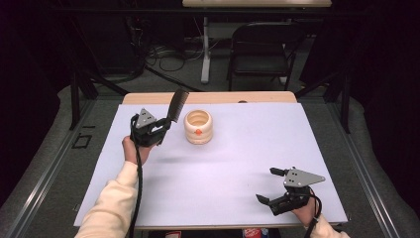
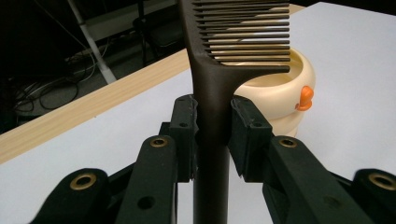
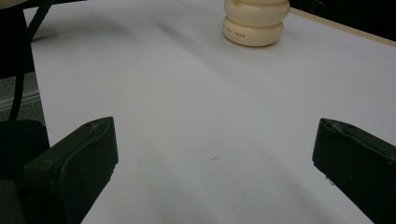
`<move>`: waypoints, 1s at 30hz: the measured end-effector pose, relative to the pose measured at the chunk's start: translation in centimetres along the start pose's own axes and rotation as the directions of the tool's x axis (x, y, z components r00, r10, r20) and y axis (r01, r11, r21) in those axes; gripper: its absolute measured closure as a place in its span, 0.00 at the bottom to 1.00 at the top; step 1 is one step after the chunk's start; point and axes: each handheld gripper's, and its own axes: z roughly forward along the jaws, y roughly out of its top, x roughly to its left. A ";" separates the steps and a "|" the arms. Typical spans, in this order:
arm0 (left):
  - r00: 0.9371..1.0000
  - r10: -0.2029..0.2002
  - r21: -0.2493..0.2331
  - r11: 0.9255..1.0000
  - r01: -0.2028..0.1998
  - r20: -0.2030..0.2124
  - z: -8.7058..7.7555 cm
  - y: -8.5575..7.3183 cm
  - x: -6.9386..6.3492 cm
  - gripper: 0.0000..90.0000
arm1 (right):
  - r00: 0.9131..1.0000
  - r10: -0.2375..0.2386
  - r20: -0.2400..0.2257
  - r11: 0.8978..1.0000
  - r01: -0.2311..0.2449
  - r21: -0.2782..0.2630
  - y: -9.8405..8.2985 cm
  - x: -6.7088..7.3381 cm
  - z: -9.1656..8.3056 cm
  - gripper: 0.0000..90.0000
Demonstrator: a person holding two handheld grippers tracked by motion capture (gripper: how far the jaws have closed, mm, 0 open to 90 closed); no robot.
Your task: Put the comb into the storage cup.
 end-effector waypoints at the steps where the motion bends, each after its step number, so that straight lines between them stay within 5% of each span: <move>1: 1.000 -0.003 -0.004 1.000 0.003 -0.001 0.0 0.1 0.0 0.81 | 1.000 0.000 0.000 1.000 0.000 0.000 0.0 0.0 0.0 0.00; 30: 1.000 0.000 -0.046 0.999 0.000 -0.019 0.4 3.2 0.2 0.81 | 1.000 0.007 -0.004 1.000 -0.007 0.003 0.0 -0.1 0.0 0.00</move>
